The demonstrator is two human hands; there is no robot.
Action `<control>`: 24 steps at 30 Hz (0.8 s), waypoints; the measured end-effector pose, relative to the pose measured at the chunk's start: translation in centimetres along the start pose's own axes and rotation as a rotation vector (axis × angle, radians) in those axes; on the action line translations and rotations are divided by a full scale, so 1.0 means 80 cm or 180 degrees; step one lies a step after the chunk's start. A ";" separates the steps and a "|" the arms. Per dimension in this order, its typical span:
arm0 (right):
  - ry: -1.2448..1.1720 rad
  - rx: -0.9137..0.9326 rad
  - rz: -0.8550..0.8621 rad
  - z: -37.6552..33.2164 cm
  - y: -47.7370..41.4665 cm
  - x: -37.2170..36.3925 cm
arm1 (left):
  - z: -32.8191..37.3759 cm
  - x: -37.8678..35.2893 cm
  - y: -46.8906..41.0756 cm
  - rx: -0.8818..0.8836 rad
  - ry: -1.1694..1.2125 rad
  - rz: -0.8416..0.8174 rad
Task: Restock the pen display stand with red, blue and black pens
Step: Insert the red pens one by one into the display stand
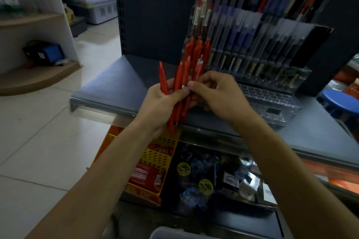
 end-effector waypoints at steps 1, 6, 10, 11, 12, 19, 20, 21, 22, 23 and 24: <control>0.0064 0.0074 0.0036 0.000 -0.002 0.004 | 0.000 -0.001 0.000 -0.0045 -0.0058 0.0010; -0.0352 0.0208 0.0648 -0.009 -0.016 0.029 | 0.002 -0.001 -0.004 0.0050 0.0082 0.0220; -0.0612 0.0499 0.1110 -0.024 -0.032 0.043 | 0.003 0.003 -0.012 0.0420 0.0612 0.0282; -0.0509 0.0643 0.1214 -0.026 -0.036 0.044 | 0.004 0.004 -0.014 0.0497 0.0799 0.0237; -0.0289 0.0807 0.1301 -0.027 -0.039 0.043 | 0.005 0.005 -0.015 0.0546 0.0906 0.0197; 0.1005 0.1156 0.0955 0.001 -0.049 0.010 | 0.008 0.000 -0.012 0.0516 0.1087 0.0111; 0.1059 0.1163 0.1022 0.004 -0.049 0.009 | 0.008 0.000 -0.013 0.0425 0.1036 0.0159; 0.1138 0.1182 0.1097 0.005 -0.048 0.009 | 0.008 0.000 -0.014 0.0340 0.0959 0.0215; 0.1247 0.1197 0.1145 0.004 -0.048 0.009 | 0.007 0.000 -0.015 0.0281 0.0881 0.0259; 0.1327 0.1191 0.1156 0.004 -0.048 0.010 | 0.007 -0.001 -0.015 0.0247 0.0811 0.0280; 0.1337 0.1166 0.1145 0.004 -0.049 0.011 | 0.007 -0.002 -0.014 0.0224 0.0750 0.0277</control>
Point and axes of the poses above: each hand's wrist, its own y-axis away from the middle knuckle, its own x-axis out of the back of the hand, z = x × y, the point moved 3 cm from there along -y, towards the middle knuckle, and after that the axes turned 14 degrees about z, right-handed, at the moved point
